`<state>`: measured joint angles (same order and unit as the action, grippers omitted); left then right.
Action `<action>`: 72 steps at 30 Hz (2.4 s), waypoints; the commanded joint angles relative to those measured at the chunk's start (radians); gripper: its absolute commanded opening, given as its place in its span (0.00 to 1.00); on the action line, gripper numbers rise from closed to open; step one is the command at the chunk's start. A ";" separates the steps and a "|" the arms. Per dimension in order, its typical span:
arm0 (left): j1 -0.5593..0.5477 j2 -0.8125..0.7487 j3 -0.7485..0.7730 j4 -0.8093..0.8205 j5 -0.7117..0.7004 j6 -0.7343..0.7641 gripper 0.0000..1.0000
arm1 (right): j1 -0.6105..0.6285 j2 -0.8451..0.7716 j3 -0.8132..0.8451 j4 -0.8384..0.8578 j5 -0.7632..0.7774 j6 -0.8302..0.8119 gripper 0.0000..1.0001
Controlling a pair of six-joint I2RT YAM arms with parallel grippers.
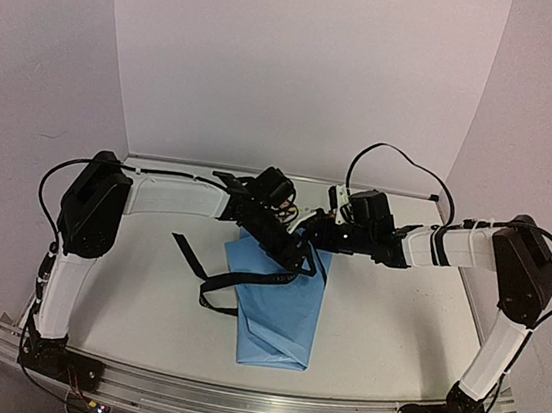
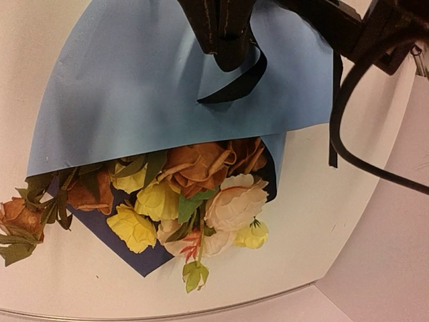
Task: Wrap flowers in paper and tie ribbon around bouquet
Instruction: Cross the ribbon over the folded bouquet.
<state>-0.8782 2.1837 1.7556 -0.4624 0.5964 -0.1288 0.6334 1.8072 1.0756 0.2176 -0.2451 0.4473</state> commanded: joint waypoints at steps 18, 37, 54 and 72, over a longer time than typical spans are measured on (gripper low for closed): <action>-0.045 -0.035 0.003 0.002 -0.276 0.014 0.60 | -0.003 -0.008 0.038 0.014 -0.004 0.022 0.00; -0.068 0.026 0.035 -0.023 -0.349 0.026 0.41 | -0.003 0.000 0.038 0.012 -0.004 0.028 0.03; -0.038 -0.092 -0.109 0.123 -0.188 0.013 0.00 | -0.016 -0.011 0.024 0.014 0.004 0.039 0.22; 0.094 -0.116 -0.208 0.279 0.290 -0.100 0.00 | -0.045 -0.145 -0.079 -0.022 -0.074 0.053 0.62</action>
<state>-0.7967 2.0846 1.5405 -0.2377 0.7608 -0.2052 0.6031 1.7440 1.0198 0.1937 -0.2971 0.4829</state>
